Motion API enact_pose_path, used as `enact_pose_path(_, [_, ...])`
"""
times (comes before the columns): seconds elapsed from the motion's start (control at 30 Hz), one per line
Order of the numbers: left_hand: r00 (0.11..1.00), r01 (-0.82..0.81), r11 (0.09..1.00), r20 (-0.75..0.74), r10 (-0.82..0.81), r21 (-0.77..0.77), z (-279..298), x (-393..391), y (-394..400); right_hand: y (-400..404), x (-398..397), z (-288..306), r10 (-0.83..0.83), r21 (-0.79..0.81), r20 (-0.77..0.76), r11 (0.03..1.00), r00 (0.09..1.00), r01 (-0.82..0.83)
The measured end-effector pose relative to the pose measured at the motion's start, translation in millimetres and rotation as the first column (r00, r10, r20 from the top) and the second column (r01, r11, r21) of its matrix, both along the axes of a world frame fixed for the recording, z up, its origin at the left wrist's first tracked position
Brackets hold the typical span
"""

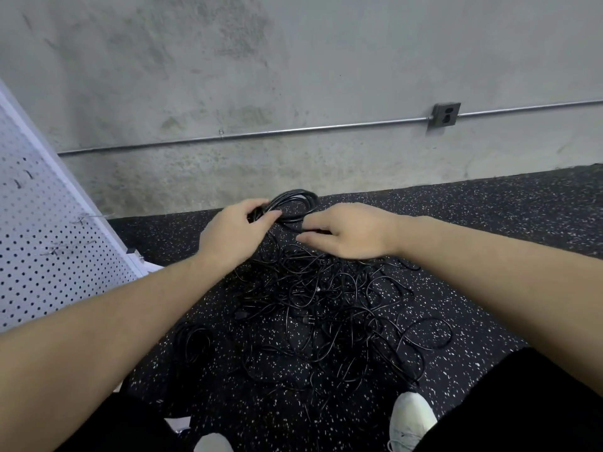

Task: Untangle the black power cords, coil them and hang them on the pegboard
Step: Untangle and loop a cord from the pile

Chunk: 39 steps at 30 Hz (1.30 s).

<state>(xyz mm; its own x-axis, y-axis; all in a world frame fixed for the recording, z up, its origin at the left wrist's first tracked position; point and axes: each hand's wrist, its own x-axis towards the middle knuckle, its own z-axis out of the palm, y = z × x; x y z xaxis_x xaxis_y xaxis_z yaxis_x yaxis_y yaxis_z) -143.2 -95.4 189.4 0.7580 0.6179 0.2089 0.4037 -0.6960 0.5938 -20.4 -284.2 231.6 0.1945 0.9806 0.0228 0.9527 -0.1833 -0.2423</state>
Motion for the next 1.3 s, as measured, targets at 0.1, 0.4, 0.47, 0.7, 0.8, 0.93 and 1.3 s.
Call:
enact_pose_path(0.1, [0.988,0.067,0.983,-0.151,-0.041,0.172,7,-3,-10,-3,6,6,-0.015,0.082,0.041,0.997,0.999,0.012])
enact_pose_path(0.4, [0.866,0.493,0.804,-0.272,-0.419,0.331,24,-14,-30,-9,25,7,-0.115,0.394,-0.491,0.855,0.863,0.338])
enact_pose_path(0.47, [0.864,0.503,0.814,-0.196,-0.464,0.289,24,-15,-32,-7,23,6,-0.089,0.376,-0.601,0.845,0.795,0.379])
enact_pose_path(0.7, [0.959,0.260,0.938,-0.176,-0.222,0.230,17,-8,-44,1,20,-12,-0.310,-0.019,-0.836,0.841,0.452,0.540])
enact_pose_path(0.8, [0.969,0.222,0.970,-0.134,-0.207,0.102,19,-6,-46,1,20,-18,-0.397,-0.134,-0.821,0.832,0.410,0.538])
enact_pose_path(0.93, [0.982,0.170,0.978,-0.100,-0.158,0.124,21,-7,-42,-6,20,-16,-0.430,-0.315,-0.885,0.836,0.179,0.448])
enact_pose_path(1.3, [0.982,0.186,0.947,0.012,-0.189,-0.262,21,11,-48,-7,17,-6,-0.209,0.288,-0.688,0.800,0.695,0.527])
